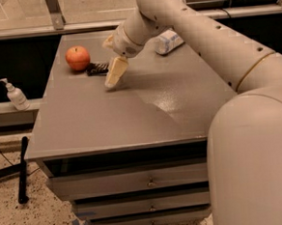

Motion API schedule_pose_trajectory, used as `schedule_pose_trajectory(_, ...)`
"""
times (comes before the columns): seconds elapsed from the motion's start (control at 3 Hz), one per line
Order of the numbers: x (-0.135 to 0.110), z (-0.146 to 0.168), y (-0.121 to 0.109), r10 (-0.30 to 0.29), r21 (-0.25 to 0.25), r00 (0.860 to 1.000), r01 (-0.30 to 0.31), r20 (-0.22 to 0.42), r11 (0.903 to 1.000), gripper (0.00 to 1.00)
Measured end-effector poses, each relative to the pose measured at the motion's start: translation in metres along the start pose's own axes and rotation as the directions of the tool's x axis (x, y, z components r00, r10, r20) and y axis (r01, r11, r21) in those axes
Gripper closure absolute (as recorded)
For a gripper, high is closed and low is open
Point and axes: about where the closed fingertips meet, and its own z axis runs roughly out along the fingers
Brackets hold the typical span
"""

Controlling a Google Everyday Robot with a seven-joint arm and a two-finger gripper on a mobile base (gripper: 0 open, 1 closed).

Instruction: Move rxbar chocolate near apple

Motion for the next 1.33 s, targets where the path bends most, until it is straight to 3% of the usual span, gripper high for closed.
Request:
schedule_pose_trajectory(0.33, 0.014, -0.020, 0.006, 0.057, 0.029, 0.998, -0.057, 0.024, 0.9979, 0.00)
schedule_pose_trajectory(0.67, 0.031, -0.065, 0.024, 0.157, 0.099, 0.982, -0.167, 0.102, 0.9810, 0.00)
schedule_pose_trajectory(1.0, 0.041, -0.100, 0.055, 0.238, 0.159, 0.943, -0.279, 0.234, 0.9472, 0.00)
schedule_pose_trajectory(1.33, 0.070, -0.130, 0.066, 0.305, 0.193, 0.913, -0.363, 0.271, 0.9117, 0.00)
